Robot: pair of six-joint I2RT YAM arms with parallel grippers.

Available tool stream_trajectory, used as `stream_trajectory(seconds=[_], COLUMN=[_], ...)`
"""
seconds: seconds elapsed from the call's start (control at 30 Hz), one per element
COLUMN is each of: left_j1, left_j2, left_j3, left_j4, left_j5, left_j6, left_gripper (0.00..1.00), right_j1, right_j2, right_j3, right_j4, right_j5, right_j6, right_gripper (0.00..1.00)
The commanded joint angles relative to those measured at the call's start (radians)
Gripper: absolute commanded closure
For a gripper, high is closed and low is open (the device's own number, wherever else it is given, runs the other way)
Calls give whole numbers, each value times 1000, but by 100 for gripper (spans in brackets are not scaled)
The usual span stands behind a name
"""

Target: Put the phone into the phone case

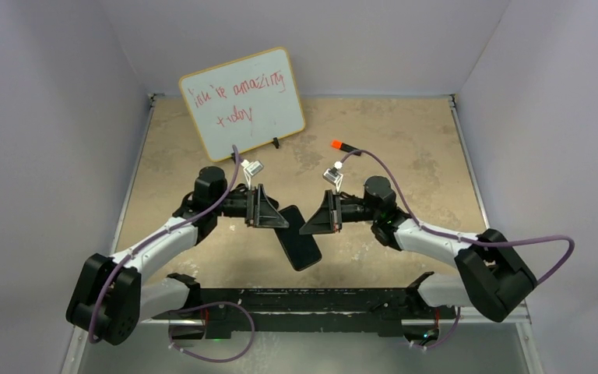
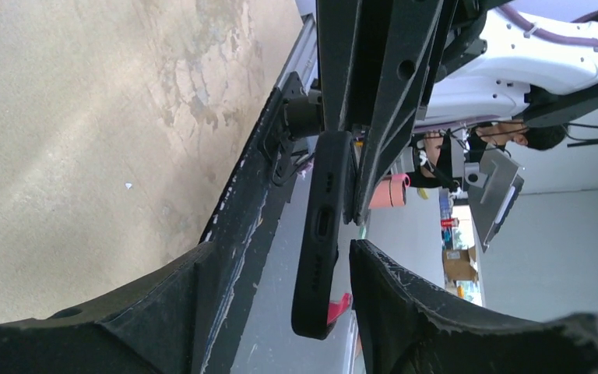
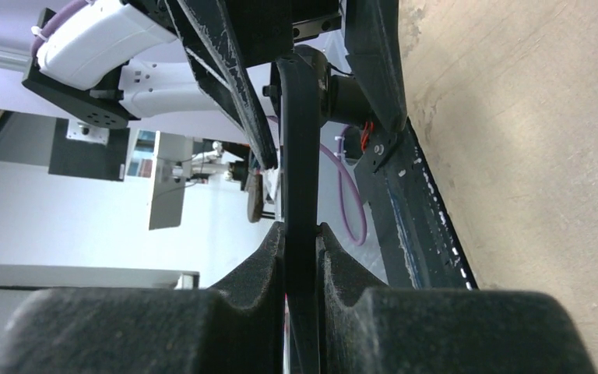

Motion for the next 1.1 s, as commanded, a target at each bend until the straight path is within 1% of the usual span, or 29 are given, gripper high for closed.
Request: stream_trajectory(seconds=[0.0, 0.1, 0.17, 0.4, 0.47, 0.53, 0.6, 0.63, 0.67, 0.73, 0.8, 0.87, 0.9, 1.0, 1.07], left_j1=[6, 6, 6, 5, 5, 5, 6, 6, 6, 6, 8, 10, 9, 9, 11], left_j2=[8, 2, -6, 11, 24, 43, 60, 67, 75, 79, 77, 74, 72, 68, 65], left_j3=[52, 55, 57, 37, 30, 28, 23, 19, 5, -34, -77, -106, -117, -155, -187], left_j4=[-38, -38, -36, -29, -17, -17, -25, -18, 11, 128, 291, 394, 437, 589, 691], left_j5=[75, 85, 90, 84, 81, 82, 73, 65, 57, 36, 2, -36, -57, -120, -164], left_j6=[65, 62, 57, 30, 15, 6, -7, -26, -64, -174, -297, -394, -433, -557, -651], left_gripper=[38, 38, 42, 69, 79, 90, 97, 100, 100, 100, 100, 100, 100, 100, 100], right_j1=[3, 4, 3, 3, 3, 3, 1, -6, -19, -42, -60, -70, -73, -78, -80], right_j2=[-28, -17, -10, 39, 58, 71, 79, 79, 77, 64, 39, -11, -39, -138, -203], right_j3=[84, 93, 97, 134, 155, 164, 164, 161, 151, 108, 52, -3, -27, -89, -116], right_j4=[-113, -150, -163, -178, -200, -202, -201, -203, -200, -145, -54, 19, 29, 35, -5], right_j5=[-59, -70, -71, -75, -76, -77, -65, -44, -11, 46, 101, 173, 217, 353, 416], right_j6=[-106, -128, -134, -149, -157, -151, -134, -127, -109, -57, 28, 81, 102, 148, 163], right_gripper=[97, 98, 98, 95, 93, 90, 86, 84, 80, 72, 58, 47, 42, 33, 28])
